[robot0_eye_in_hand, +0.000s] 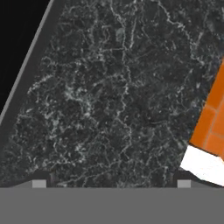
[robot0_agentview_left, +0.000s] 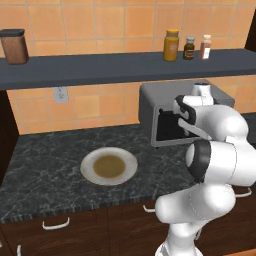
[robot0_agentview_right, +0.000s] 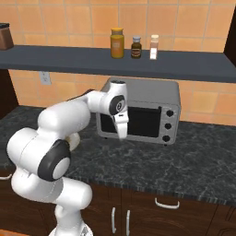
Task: Pick up the kebab skewer and baguette bread, and place them inside the toaster oven. Close the toaster oven door and start by setting the timer.
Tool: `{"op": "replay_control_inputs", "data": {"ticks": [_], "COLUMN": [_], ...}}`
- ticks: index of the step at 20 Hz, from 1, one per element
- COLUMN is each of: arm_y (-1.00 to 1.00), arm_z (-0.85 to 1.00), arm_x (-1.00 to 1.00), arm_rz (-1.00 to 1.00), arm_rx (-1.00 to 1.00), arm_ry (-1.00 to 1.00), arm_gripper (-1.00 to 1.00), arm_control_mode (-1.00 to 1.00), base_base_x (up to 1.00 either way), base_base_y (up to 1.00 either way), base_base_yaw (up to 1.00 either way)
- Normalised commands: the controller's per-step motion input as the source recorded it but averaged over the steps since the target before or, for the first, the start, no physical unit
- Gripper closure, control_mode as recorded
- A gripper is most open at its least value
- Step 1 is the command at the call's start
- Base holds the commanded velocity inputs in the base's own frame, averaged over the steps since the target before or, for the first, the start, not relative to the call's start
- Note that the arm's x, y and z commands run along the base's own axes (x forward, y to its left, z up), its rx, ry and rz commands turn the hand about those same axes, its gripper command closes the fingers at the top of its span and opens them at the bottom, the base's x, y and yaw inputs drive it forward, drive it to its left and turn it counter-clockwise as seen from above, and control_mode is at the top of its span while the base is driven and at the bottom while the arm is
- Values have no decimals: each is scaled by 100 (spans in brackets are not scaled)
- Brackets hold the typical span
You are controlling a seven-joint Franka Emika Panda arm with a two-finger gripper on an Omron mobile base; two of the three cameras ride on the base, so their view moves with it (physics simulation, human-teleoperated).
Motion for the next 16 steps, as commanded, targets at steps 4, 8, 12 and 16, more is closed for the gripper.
{"op": "replay_control_inputs", "data": {"ticks": [4,8,12,16], "arm_y": [0,4,-2,-15], "arm_z": [-12,0,0,10], "arm_x": [20,46,-8,-91], "arm_rz": [-22,-24,-16,-1], "arm_rx": [0,0,0,0], "arm_ry": [-5,-5,-5,-11], "arm_gripper": [-100,-100,-100,-100], "arm_control_mode": [-100,-100,-100,-100], "base_base_x": [0,0,0,0], "base_base_y": [0,0,0,0], "base_base_yaw": [0,0,0,0]}}
